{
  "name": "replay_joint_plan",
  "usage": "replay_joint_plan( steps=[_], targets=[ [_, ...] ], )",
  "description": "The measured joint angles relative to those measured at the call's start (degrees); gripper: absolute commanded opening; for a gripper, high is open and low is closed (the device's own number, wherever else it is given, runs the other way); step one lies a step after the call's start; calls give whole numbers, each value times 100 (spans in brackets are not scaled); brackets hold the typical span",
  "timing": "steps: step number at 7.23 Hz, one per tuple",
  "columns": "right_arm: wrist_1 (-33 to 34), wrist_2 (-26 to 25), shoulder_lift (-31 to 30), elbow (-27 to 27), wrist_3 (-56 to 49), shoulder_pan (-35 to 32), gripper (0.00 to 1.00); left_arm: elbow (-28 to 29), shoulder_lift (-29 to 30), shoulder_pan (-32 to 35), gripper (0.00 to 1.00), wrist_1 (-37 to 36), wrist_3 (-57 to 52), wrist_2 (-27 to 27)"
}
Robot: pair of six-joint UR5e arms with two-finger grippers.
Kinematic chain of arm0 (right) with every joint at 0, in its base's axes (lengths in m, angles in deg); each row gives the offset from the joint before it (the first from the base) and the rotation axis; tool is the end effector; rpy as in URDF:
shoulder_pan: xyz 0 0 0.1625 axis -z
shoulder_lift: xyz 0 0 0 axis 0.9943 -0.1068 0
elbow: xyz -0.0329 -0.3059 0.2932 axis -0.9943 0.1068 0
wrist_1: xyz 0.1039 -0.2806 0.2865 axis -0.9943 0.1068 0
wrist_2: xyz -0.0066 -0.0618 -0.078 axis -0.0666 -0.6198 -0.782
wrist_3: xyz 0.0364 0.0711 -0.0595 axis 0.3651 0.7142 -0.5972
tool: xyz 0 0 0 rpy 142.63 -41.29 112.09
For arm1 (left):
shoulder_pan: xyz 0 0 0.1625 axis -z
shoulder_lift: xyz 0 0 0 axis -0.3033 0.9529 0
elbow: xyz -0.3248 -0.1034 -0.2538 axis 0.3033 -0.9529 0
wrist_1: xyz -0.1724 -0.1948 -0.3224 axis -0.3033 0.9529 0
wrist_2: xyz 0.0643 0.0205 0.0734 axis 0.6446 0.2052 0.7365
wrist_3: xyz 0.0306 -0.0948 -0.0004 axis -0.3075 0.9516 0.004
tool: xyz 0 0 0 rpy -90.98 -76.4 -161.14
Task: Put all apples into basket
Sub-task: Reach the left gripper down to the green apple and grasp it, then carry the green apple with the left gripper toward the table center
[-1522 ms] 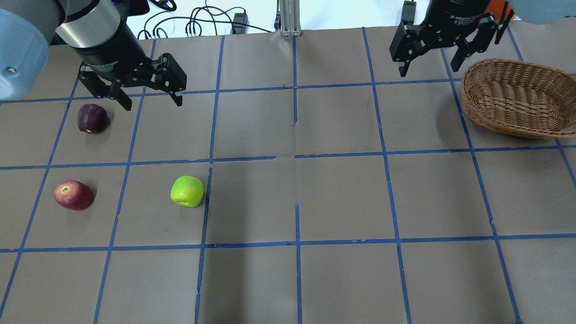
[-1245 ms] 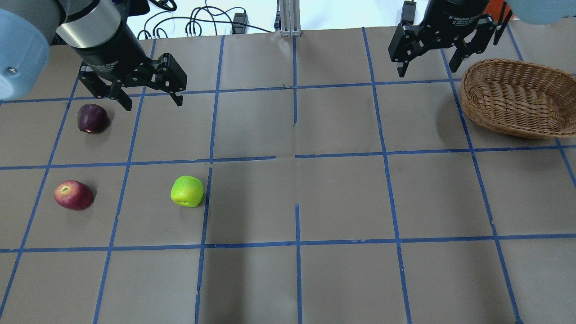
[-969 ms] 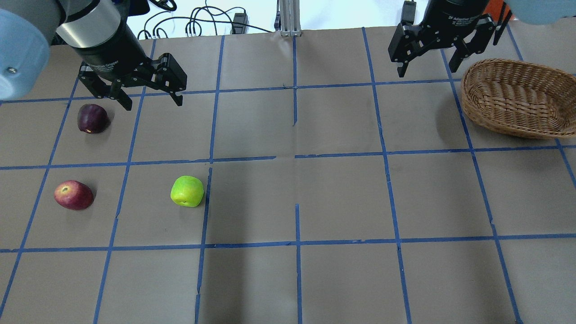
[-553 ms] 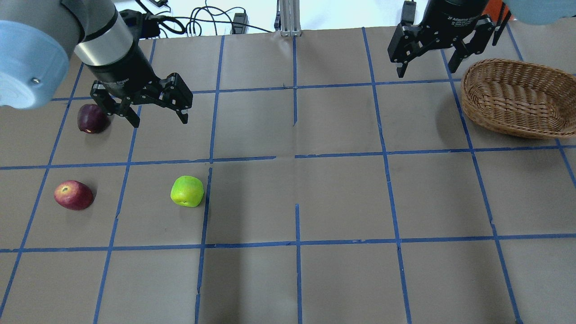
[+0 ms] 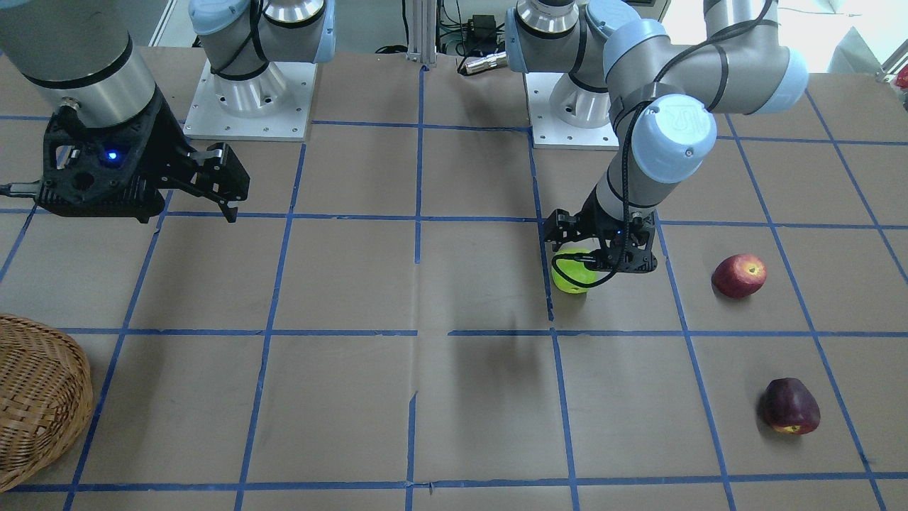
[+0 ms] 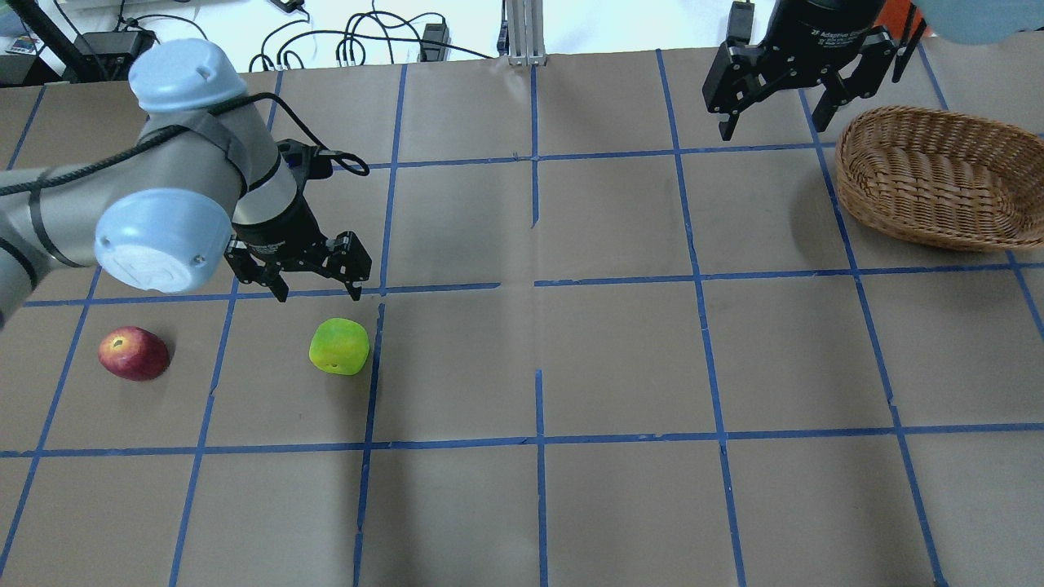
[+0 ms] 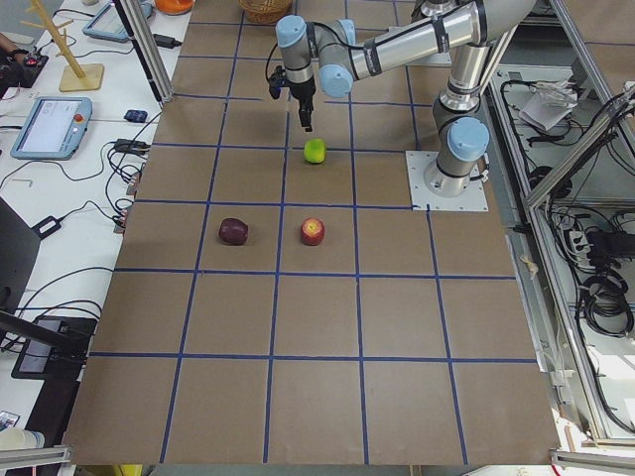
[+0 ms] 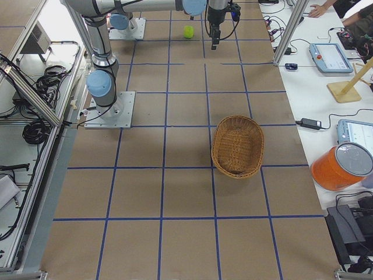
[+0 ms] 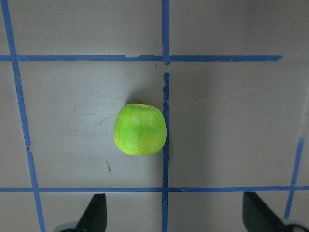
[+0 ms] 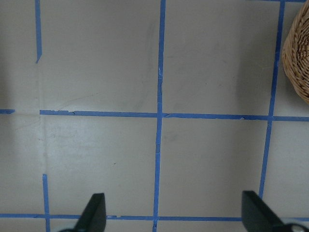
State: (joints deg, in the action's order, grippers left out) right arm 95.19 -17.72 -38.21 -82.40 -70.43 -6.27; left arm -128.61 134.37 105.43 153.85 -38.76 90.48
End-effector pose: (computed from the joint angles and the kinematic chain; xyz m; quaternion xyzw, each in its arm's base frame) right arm 0.1328 -0.5509 0.5015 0.0205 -0.9997 -0.0040 0.0092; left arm -0.1129 -0.4911 0.2868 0.0240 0.9963 0.0822 0.0020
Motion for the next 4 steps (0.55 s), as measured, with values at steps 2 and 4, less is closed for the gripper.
replay_joint_plan(
  steps=[2, 4],
  targets=[
    [0, -3, 1, 0, 0, -3, 100, -488, 310, -19, 100, -635, -101, 161],
    [0, -1, -2, 0, 0, -3, 100, -773, 542, -23, 100, -1061, -70, 514]
  ],
)
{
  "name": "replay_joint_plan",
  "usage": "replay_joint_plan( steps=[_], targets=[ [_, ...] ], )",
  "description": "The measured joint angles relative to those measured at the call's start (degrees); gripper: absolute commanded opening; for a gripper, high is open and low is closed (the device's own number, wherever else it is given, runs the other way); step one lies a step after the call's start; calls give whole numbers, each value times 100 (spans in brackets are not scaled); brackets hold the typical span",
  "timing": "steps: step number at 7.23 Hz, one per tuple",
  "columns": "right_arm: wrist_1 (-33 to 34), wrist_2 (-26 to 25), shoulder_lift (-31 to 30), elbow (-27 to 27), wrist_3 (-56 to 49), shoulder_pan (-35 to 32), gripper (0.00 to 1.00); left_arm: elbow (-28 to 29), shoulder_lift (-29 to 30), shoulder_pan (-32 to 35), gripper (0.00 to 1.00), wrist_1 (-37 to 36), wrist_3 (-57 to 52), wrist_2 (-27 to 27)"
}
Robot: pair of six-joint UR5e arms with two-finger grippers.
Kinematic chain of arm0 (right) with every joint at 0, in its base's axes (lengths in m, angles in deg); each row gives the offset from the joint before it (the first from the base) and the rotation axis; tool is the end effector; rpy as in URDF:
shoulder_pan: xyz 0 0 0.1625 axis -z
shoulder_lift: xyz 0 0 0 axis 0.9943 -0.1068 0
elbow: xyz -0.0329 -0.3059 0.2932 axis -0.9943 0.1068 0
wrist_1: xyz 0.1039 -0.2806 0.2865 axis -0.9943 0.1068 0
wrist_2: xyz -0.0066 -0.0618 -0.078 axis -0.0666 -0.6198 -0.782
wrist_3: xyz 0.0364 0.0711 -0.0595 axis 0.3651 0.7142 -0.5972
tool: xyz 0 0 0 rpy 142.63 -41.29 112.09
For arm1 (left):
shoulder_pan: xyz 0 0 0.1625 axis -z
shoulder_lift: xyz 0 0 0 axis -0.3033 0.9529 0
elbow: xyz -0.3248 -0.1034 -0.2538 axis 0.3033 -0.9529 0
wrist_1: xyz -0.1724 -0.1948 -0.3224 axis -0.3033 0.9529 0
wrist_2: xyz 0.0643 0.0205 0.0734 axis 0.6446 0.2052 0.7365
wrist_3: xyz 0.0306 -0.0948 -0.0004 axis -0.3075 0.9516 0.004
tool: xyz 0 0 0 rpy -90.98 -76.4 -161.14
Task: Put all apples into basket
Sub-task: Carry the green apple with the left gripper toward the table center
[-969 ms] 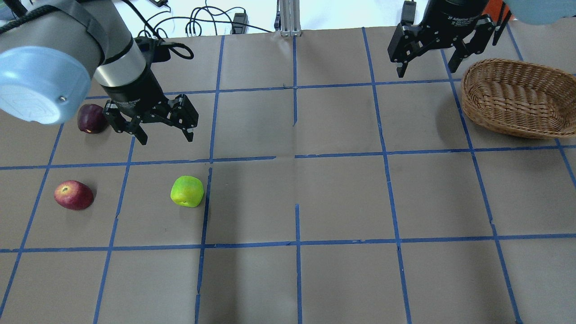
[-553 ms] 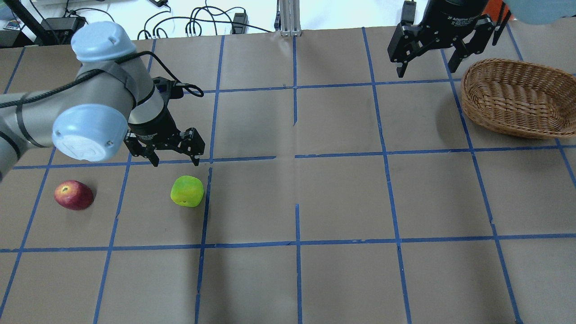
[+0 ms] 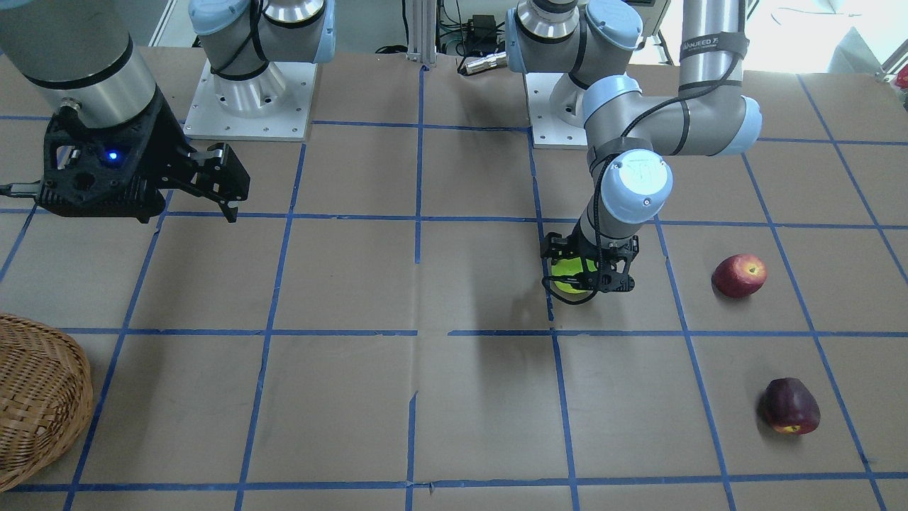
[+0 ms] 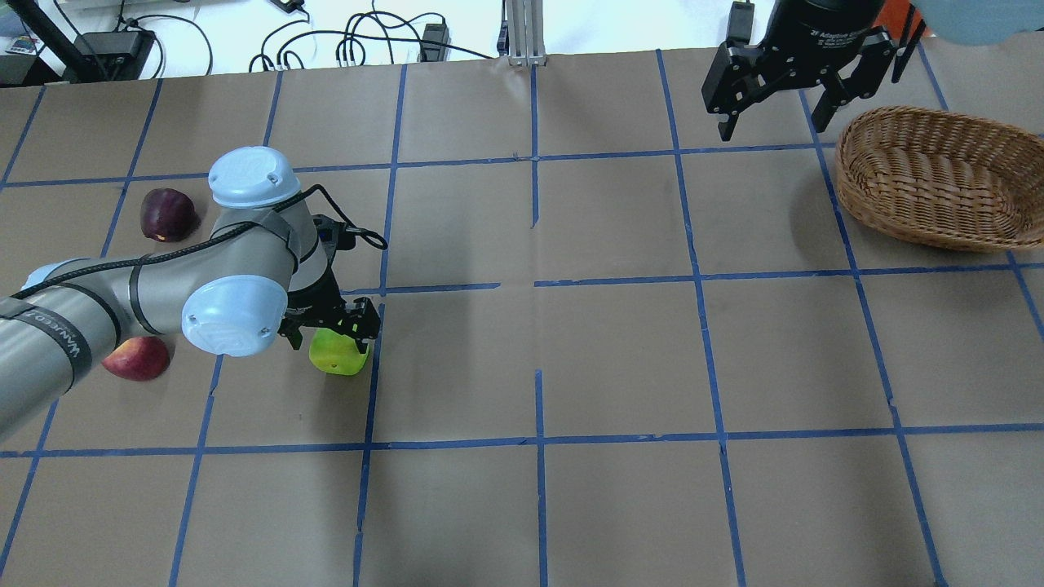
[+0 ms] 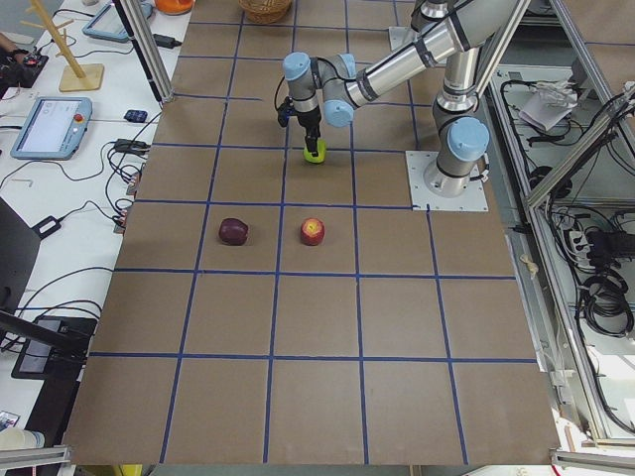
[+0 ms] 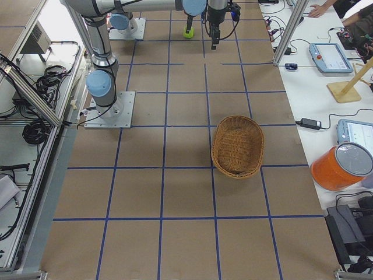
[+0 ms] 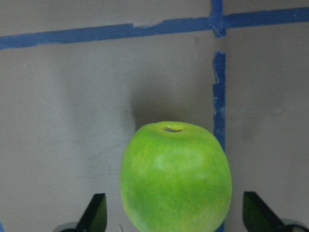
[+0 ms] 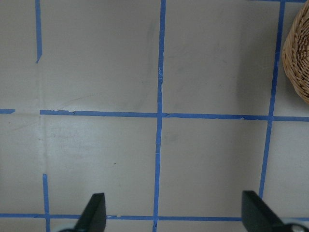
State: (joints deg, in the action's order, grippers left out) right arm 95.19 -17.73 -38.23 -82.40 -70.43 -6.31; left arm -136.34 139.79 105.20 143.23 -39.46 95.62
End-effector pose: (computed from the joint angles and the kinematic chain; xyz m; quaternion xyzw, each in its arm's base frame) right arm 0.1332 -0.5507 0.5017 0.0208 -0.9997 -0.0039 0.0092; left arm -0.1027 -0.4751 0.2023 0.0329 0.9927 0.1071 0.0443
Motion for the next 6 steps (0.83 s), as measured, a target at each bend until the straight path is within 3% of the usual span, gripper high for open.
replay_joint_plan(
  steps=[2, 3, 4, 6],
  targets=[
    [0, 1, 2, 0, 0, 0, 100, -74, 213, 0, 100, -197, 41, -83],
    [0, 1, 3, 0, 0, 0, 100, -80, 292, -1, 51, -279, 30, -182],
    [2, 1, 5, 0, 0, 0, 100, -63, 343, -1, 28, -383, 1, -227],
    [8, -5, 16, 0, -6, 0, 100, 180, 346, 45, 27, -469, 179, -283]
  ],
)
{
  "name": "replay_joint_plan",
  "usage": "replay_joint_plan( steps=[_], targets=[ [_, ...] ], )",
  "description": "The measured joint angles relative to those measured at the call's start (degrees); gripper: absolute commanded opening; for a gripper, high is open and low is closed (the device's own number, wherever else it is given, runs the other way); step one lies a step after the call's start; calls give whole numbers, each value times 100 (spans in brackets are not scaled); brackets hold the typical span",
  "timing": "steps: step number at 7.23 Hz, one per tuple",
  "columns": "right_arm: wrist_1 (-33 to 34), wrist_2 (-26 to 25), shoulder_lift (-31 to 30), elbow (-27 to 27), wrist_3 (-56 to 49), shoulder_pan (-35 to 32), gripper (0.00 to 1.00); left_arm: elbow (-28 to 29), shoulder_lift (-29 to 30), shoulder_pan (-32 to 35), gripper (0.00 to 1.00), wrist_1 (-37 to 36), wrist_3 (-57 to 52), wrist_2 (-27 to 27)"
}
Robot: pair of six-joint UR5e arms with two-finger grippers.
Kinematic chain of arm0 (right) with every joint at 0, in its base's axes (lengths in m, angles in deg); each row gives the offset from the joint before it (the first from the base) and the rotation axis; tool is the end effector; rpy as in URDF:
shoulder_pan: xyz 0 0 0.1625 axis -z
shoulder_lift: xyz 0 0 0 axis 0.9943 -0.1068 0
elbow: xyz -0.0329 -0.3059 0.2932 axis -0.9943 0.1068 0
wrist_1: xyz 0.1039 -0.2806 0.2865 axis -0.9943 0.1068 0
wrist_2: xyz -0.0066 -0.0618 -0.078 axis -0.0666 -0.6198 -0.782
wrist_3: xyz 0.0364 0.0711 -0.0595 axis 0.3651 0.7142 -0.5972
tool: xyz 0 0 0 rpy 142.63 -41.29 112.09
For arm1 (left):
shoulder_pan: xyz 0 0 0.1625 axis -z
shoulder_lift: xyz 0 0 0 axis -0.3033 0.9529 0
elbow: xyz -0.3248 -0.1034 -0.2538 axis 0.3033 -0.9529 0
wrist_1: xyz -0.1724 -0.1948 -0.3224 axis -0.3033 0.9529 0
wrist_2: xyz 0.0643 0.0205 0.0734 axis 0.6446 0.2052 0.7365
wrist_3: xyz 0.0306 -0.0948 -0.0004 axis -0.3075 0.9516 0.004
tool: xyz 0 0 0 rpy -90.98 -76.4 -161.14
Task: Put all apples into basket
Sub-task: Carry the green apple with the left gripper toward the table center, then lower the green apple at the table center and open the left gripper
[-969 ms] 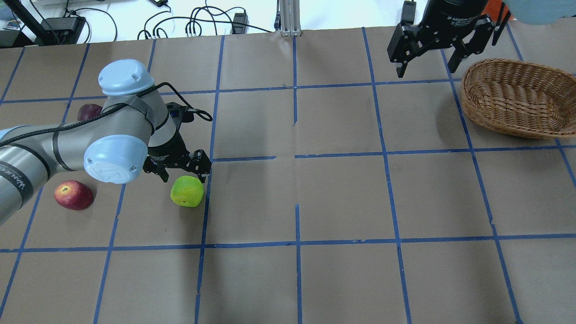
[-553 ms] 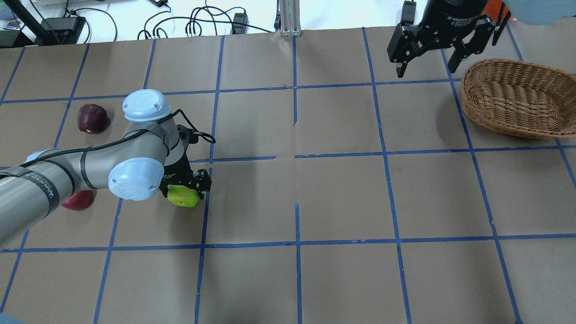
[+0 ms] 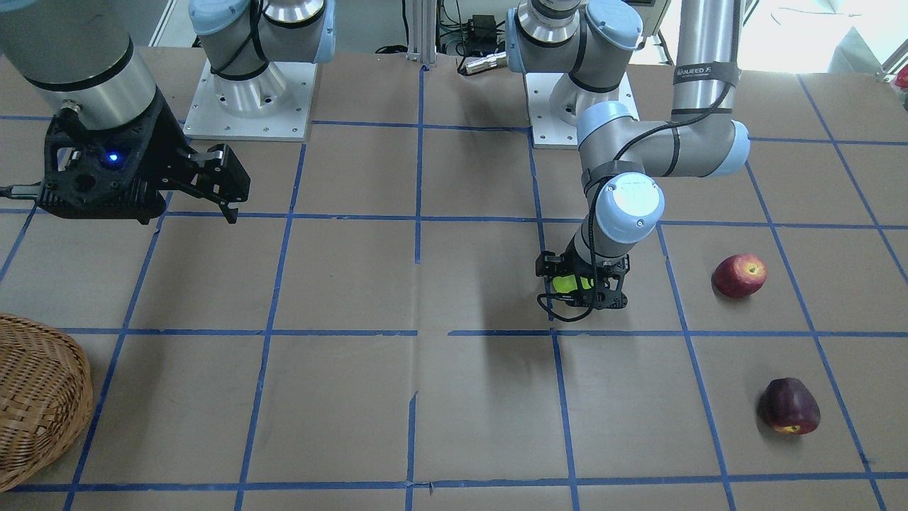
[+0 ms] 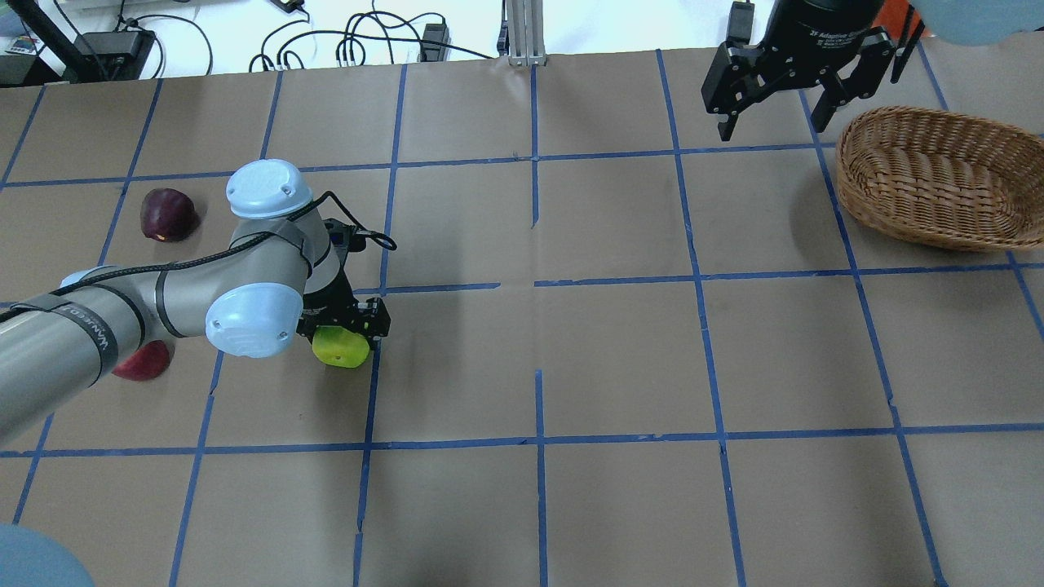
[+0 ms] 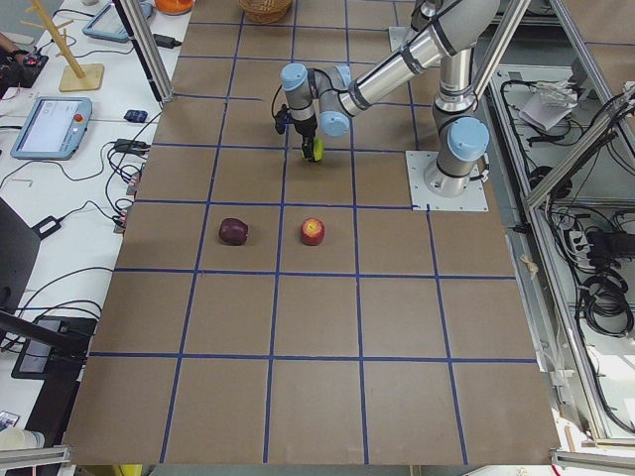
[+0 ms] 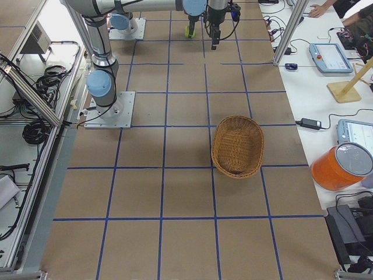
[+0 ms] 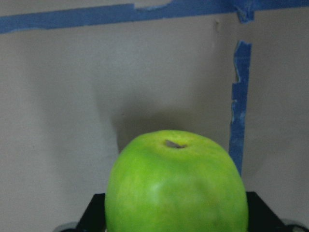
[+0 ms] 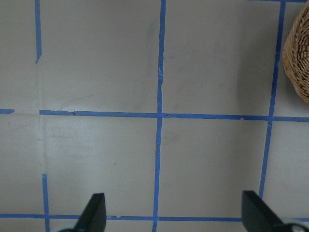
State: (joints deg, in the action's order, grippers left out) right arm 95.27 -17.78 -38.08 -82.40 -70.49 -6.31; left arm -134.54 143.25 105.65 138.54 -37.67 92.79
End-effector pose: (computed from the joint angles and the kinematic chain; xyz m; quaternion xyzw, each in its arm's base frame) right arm 0.1331 -0.5517 0.5004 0.0213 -0.9997 -0.0045 0.0097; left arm -0.1106 -0.4977 0.1911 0.0180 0.9965 0.0788 0.0233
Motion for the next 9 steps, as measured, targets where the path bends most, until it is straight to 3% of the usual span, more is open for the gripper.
replay_joint_plan(
  steps=[4, 5, 7, 9],
  targets=[
    [-49, -11, 13, -6, -24, 41, 100, 1806, 496, 946, 29, 618, 2241, -1302],
    [-58, -16, 18, -8, -49, 57, 100, 2076, 795, 1278, 38, 343, 2705, -1538],
    [-57, -27, 25, -9, -89, 81, 100, 2199, 1297, 1641, 100, -211, 3294, -1672],
    [-55, -24, 28, -15, -98, 87, 100, 2146, 1531, 1810, 100, -305, 3438, -1680]
  ],
)
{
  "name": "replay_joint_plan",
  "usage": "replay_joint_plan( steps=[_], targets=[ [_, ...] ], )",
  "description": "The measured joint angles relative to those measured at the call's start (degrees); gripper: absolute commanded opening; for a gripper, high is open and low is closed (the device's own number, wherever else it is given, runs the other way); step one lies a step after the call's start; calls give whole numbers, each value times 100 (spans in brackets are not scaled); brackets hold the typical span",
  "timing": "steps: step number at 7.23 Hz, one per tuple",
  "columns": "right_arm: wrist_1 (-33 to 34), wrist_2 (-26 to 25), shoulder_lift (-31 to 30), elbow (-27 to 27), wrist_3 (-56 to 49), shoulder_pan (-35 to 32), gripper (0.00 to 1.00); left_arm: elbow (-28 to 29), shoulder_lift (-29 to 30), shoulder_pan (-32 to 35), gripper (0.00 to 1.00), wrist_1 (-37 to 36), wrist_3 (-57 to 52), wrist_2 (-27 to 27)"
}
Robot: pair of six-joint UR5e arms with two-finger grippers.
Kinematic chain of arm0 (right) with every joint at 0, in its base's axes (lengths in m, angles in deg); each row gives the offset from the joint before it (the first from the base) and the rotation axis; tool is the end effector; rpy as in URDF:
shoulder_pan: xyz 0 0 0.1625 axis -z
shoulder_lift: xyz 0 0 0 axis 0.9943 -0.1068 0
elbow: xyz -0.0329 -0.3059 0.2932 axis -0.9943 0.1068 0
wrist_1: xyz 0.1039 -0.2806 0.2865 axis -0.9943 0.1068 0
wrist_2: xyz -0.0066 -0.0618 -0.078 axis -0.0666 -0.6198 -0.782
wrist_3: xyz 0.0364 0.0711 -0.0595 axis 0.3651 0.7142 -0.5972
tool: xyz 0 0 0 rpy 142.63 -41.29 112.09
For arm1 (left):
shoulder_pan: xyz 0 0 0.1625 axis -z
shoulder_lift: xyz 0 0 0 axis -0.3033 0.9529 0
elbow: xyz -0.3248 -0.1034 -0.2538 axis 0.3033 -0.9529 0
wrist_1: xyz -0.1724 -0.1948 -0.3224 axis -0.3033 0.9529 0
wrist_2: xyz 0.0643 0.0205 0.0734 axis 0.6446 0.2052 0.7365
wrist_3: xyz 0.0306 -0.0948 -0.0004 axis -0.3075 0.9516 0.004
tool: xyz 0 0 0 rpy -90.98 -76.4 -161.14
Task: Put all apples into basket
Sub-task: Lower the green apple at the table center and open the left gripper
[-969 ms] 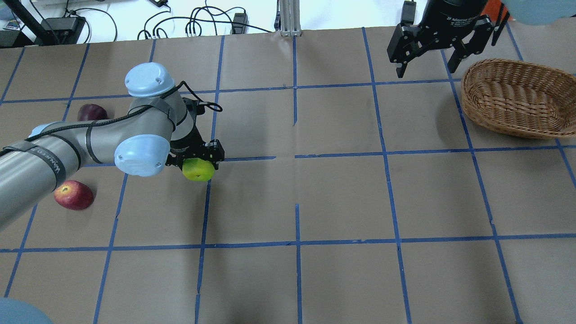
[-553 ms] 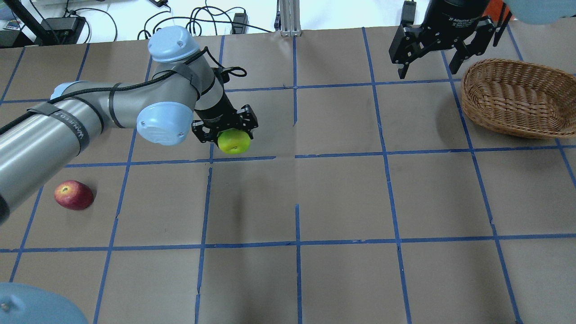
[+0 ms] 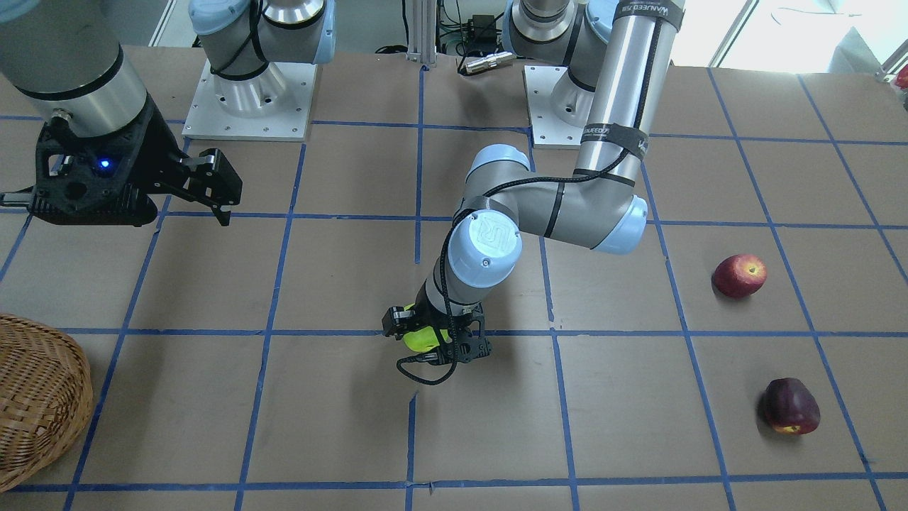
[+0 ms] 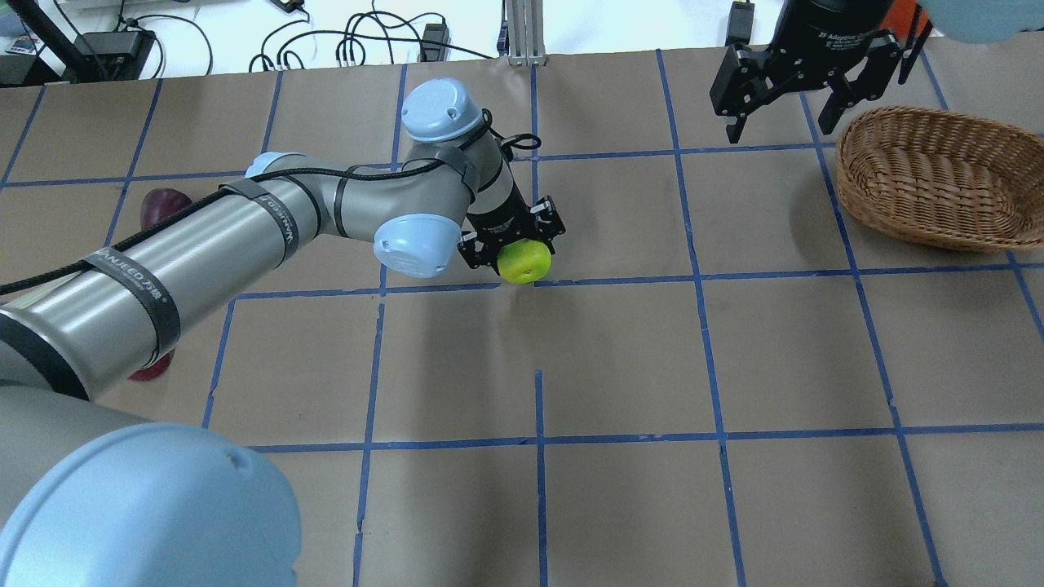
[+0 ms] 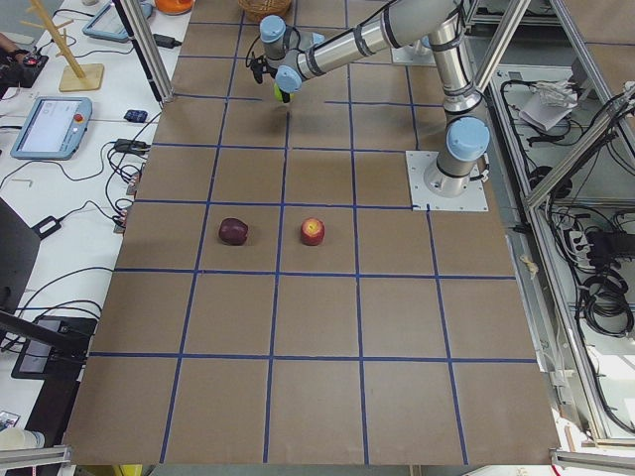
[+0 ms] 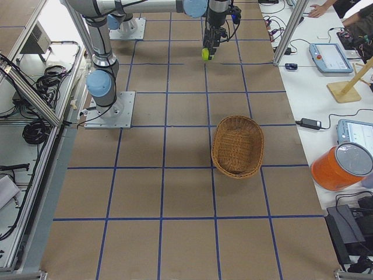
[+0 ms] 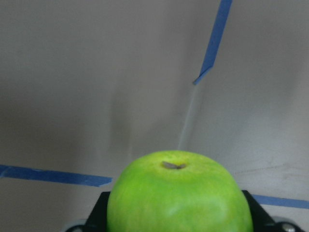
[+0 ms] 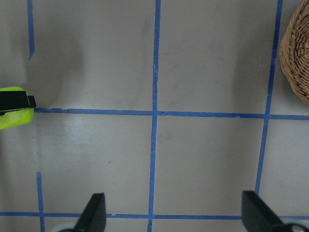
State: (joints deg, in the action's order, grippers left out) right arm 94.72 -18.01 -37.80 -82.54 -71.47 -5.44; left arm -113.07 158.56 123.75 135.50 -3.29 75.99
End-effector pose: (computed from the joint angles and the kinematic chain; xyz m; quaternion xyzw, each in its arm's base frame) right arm 0.1243 -0.5541 0.4956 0.0224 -0.9996 -0.0132 0.0113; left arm -0.3283 -0.5720 0.1946 0.1246 -0.9850 -0.0447 0.1103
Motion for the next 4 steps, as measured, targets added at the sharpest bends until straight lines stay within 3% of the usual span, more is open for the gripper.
replay_joint_plan(
  steps=[3, 4],
  targets=[
    [38, 20, -29, -163, -25, 1, 100, 59, -222, -72, 100, 234, 54, 12],
    [42, 142, -24, -180, -11, -4, 100, 280, -444, -303, 100, 740, 18, 25]
  ],
)
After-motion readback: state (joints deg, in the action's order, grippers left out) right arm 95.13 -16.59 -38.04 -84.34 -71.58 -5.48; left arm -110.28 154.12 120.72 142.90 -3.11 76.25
